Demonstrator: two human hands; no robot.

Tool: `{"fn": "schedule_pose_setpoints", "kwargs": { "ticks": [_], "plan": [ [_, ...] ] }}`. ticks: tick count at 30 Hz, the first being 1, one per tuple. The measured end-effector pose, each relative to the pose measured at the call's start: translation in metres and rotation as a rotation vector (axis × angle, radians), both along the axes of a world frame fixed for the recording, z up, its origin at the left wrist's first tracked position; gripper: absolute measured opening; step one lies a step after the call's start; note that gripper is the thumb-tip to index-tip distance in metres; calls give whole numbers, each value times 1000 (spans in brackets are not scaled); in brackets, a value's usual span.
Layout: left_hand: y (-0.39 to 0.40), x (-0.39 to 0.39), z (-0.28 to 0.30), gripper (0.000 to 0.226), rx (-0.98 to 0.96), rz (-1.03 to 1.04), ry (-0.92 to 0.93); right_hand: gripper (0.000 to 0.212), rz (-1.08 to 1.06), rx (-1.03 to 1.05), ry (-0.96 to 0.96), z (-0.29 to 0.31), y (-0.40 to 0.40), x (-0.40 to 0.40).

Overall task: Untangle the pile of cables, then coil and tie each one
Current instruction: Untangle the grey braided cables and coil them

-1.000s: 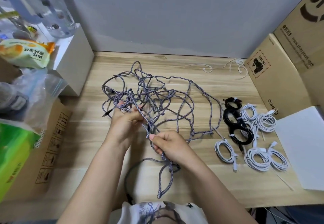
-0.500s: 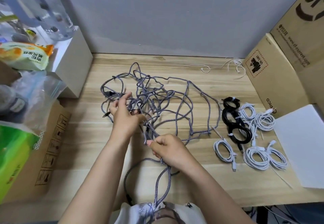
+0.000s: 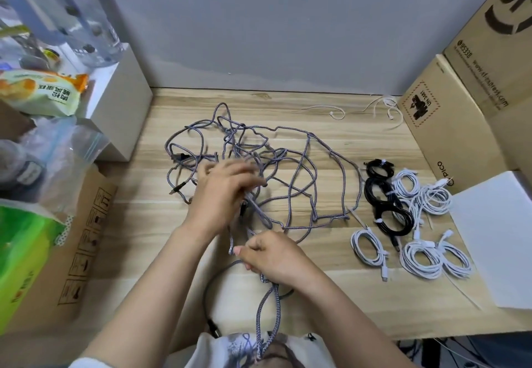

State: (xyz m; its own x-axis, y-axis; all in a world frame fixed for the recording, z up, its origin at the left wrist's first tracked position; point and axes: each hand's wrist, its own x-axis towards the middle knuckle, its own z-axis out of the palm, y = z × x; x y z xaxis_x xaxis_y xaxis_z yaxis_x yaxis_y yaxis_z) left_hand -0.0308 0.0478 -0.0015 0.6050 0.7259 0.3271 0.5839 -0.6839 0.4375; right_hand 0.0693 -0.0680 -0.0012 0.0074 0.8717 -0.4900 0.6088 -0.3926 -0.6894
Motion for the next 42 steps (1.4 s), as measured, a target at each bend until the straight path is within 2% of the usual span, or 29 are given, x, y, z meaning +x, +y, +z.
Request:
{"fn": "schedule_pose_setpoints", "kwargs": {
  "ticks": [2,5,6,9,11,14,16,19,20,22,23,24,25,27,28,29,33,34,36,38,39,42],
  "plan": [
    [7,4,9,20,-252,-118,-100,44,13,-22,-24,0,0,-1],
    [24,11,33,19,-748,53,-465,44,-4,-55,-22,0,-1,1],
    [33,9,43,22,-886,143,-602,44,-17,-61,-14,0,-1,2],
    [61,-7,68,52,-1340,308,-916,44,-55,-57,15,3,-1,7],
    [75,-20,75,58,-1498,313,-1040,46,-57,-62,8,3,-1,9],
    [86,-31,71,53,-1532,361,-1063,46,-67,-76,31,2,0,10],
    [87,-33,61,39,-1451,502,-1017,45,-71,-72,62,3,0,10],
    [87,-36,37,17,-1177,727,-883,44,-94,-46,143,7,1,11],
    [87,-40,25,16,-1064,770,-815,45,-111,-27,195,9,1,11],
    [81,-47,7,54,-917,823,-676,44,-159,36,316,15,1,11],
    [72,-50,1,64,-846,859,-643,42,-183,68,367,19,1,10],
    [59,-51,1,62,-745,896,-633,39,-202,96,411,25,2,10],
    [43,-52,1,51,-617,920,-631,37,-211,120,446,30,3,10],
    [10,-52,2,16,-399,843,-659,36,-217,169,476,40,4,12],
    [-5,-50,5,14,-413,778,-686,36,-219,197,483,44,4,12],
    [-16,-47,3,29,-504,719,-709,35,-225,223,492,48,4,13],
    [-28,-31,-1,76,-1269,548,-646,35,-229,305,524,65,3,18],
    [-26,-29,-1,81,-1472,476,-698,36,-224,327,532,69,3,19],
    [-16,-27,1,67,-1769,316,-971,37,-196,358,526,74,2,24],
    [-4,-26,7,45,-1868,154,-1256,39,-141,320,472,76,1,31],
    [3,-25,13,43,-1872,90,-1352,41,-107,284,424,74,1,34],
    [26,-20,31,33,-1798,77,-1430,51,-16,196,345,71,-5,40]
  ]
}}
